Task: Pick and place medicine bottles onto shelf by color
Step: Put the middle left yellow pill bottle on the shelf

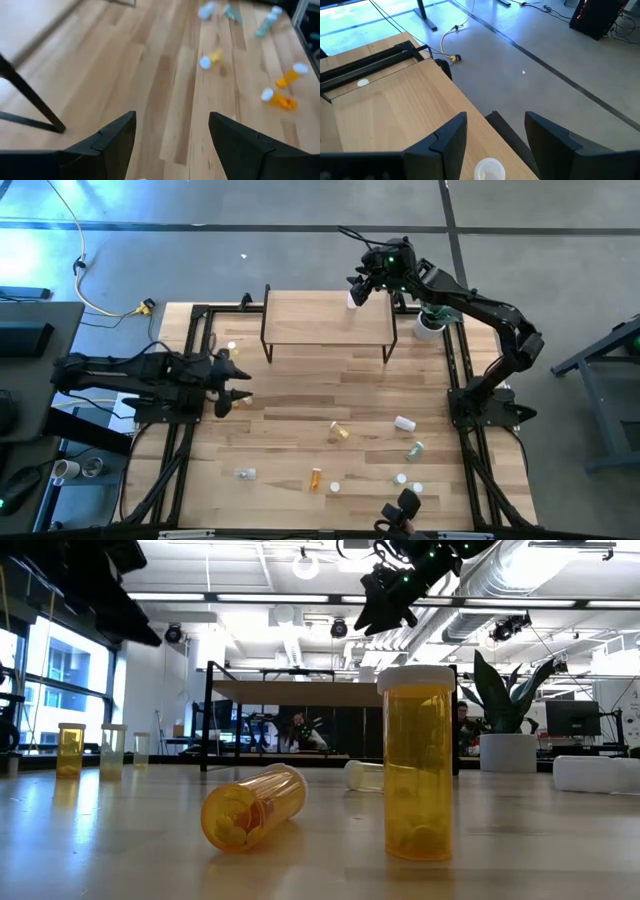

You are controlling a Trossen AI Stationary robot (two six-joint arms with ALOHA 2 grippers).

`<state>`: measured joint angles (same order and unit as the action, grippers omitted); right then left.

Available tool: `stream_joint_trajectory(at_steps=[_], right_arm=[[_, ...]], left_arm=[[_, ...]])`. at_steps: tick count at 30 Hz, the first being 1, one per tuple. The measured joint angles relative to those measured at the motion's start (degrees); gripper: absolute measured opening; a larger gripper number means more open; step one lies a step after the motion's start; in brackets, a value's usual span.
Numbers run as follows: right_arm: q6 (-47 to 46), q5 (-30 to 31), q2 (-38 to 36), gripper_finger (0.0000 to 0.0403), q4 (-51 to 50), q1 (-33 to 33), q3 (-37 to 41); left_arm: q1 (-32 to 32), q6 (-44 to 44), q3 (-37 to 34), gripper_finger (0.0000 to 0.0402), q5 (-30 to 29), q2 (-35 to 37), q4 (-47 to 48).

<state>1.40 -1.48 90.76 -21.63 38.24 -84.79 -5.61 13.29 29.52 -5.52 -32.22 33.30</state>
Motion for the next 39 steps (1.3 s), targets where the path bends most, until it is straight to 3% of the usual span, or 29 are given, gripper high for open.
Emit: stream_joint_trajectory(at_steps=[12,19,24,27,39], right_arm=[[0.0,-0.2,0.0,0.0191,0.0,0.0,0.0],[0.1,-0.2,0.0,0.0191,0.0,0.0,0.0],[0.1,-0.2,0.0,0.0191,0.0,0.0,0.0],[0.1,-0.2,0.0,0.0191,0.0,0.0,0.0],[-0.1,-0.3,0.0,0.0191,0.0,0.0,0.0]], left_arm=[[0.0,5.5,2.1,0.0239,1.7,-10.6,2.1],[0.0,6.1,9.9,0.0239,1.9,-13.7,14.4],[0.0,4.2,11.1,0.0239,1.8,-13.9,20.4],[0.0,0.5,11.1,0.0239,1.8,-14.3,20.9],[0.0,0.2,11.1,0.0239,1.4,-22.1,21.0]])
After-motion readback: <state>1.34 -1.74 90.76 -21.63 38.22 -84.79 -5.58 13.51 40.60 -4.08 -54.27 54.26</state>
